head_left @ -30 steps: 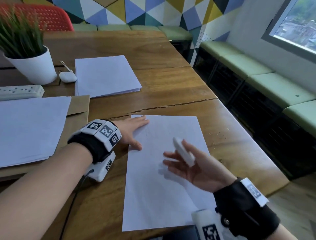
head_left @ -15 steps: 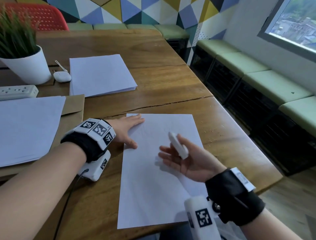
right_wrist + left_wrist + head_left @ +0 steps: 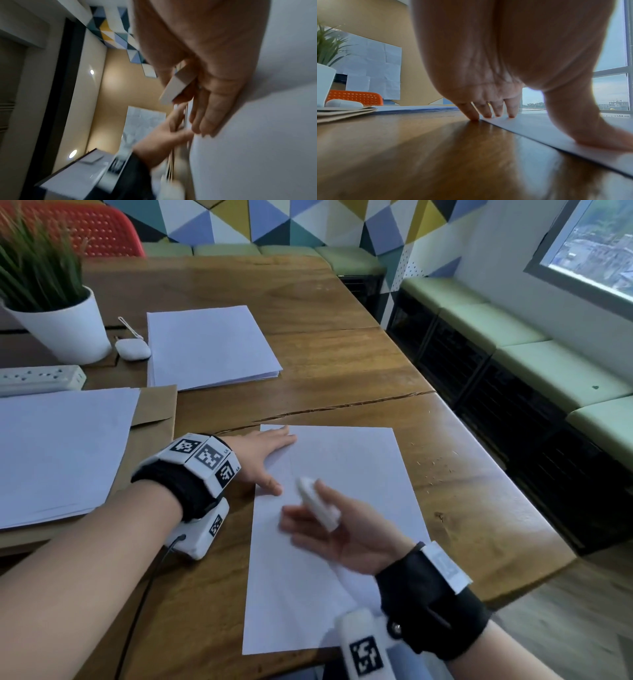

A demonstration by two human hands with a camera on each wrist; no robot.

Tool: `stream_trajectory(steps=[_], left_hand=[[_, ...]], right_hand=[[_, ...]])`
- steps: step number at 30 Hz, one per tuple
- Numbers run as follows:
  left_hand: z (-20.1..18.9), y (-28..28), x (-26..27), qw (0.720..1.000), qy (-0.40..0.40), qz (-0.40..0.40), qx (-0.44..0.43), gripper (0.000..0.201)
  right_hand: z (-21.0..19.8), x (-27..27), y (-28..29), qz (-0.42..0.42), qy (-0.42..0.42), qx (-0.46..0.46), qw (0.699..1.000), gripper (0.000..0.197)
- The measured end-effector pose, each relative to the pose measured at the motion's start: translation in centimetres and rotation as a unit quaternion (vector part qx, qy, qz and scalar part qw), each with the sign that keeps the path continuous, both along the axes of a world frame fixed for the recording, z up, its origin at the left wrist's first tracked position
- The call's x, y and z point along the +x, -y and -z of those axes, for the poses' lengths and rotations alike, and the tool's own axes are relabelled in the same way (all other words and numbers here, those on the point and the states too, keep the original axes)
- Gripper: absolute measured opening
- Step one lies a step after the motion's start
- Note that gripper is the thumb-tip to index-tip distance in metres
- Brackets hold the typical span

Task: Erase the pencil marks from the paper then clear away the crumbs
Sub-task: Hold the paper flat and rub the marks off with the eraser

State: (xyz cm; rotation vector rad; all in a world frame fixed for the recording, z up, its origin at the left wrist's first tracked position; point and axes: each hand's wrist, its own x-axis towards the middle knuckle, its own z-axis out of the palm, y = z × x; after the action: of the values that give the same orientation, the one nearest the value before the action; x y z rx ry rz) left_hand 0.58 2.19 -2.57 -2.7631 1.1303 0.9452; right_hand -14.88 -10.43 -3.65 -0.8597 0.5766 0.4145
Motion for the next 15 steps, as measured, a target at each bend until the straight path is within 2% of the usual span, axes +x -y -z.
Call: stream_trajectory(steps=[1,2,4,5,6,7,9,12,15], left_hand=[[-0.1,0.0,-0.1,1.000,-0.002,-0.004,-0.001,0.098],[-0.1,0.0,-0.2,1.000,-0.004,-0.007,-0.001,0.098],[-0.4,0.0,-0.3,1.000,-0.003,-0.007,-0.001,0.097],[-0.5,0.0,-0.4,1.000,-0.003,-0.006,-0.002,0.096],[-0.6,0.1,-0.4,1.000,-0.002,-0.005,-0.002,0.096],[-0.6,0.1,-0.4,1.000,0.000,-0.004,-0.003,0.096],[-0.8,0.1,-0.7,1.000,0.004,-0.004,-0.003,0.098],[-0.9,0.2,-0.9,1.000,0.028,-0.008,0.008,0.105],[-0.9,0.0,-1.1,0.999,0.037,-0.010,0.030,0.113]], right_hand=[[0.3,0.4,1.2,0.084,-0.002,-0.009,0.996,0.034],[0.5,0.8,2.7,0.196,0.002,-0.037,0.980,0.032],[0.2,0.8,6.2,0.383,0.012,-0.162,0.909,0.032],[0.0,0.6,7.6,0.434,0.012,-0.219,0.874,0.035],[-0.3,0.3,8.8,0.460,0.018,-0.248,0.852,0.038],[-0.6,0.2,9.5,0.472,0.030,-0.251,0.845,0.041],[-1.1,0.2,10.2,0.441,0.063,-0.234,0.864,0.041],[-2.1,1.1,9.9,0.315,0.081,-0.228,0.918,0.035],[-3.1,2.5,8.6,0.173,0.083,-0.247,0.950,0.029]])
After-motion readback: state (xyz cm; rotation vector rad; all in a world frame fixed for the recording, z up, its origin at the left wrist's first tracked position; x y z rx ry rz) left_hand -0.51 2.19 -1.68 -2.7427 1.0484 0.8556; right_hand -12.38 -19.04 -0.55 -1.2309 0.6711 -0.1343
